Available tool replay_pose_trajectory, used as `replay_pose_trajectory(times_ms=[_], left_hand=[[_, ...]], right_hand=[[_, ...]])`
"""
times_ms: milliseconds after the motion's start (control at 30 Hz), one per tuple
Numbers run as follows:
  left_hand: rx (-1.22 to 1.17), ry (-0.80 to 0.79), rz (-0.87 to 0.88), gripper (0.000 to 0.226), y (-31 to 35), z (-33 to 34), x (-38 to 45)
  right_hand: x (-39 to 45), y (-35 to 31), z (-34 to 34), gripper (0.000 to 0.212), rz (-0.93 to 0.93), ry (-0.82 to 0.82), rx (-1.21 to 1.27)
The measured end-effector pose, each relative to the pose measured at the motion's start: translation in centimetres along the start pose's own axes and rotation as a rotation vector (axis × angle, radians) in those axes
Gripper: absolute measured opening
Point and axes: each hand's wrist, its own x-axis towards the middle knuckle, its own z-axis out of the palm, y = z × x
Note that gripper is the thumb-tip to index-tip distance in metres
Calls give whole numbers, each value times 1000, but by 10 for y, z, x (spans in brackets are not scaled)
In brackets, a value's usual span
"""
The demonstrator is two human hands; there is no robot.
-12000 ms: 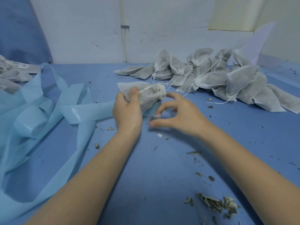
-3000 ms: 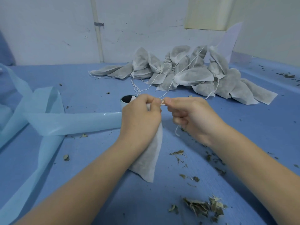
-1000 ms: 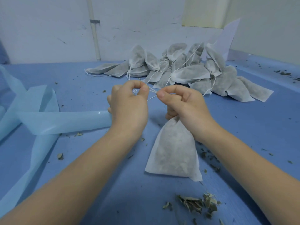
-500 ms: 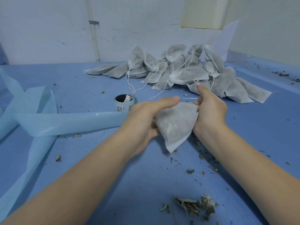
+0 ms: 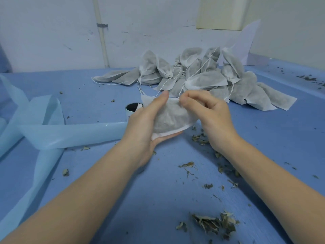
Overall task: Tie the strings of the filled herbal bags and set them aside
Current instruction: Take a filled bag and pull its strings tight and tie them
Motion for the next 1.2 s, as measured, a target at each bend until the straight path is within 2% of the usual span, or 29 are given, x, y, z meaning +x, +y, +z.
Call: replay_pose_trajectory(times_ms=[67,167,333,567,667,767,867,967,1033,1133,1200], left_hand=[[105,-5,70,40,0,1,-1],[204,76,147,39,0,-1,0],[295,205,219,21,3,-9,8],[248,321,288,11,25,-23,16],[221,357,298,16,30,-29,20],[197,428,304,17,34,-35,22],[191,504,325,17,40,-42,25],[211,554,358,21,46,-50,27],[214,572,364,27,47,-54,29],[224,598,363,31,47,-57,31],[226,619,362,32,46,-59,32]], right_hand=[[-2,-1,0,19,-65,-47,-56],[-3,1,1,24,-138,-96,-163],[2,1,4,15,-184,-131,-244],[24,-6,15,18,-261,-180,-231],[33,-5,25,18,-287,-175,-296],[41,-2,39,21,-168,-180,-236],[45,1,45,17,128,-226,94],[46,9,42,20,190,-235,212],[47,17,40,26,158,-265,11],[49,27,38,51,108,-460,-404],[49,30,40,65,129,-554,-413]])
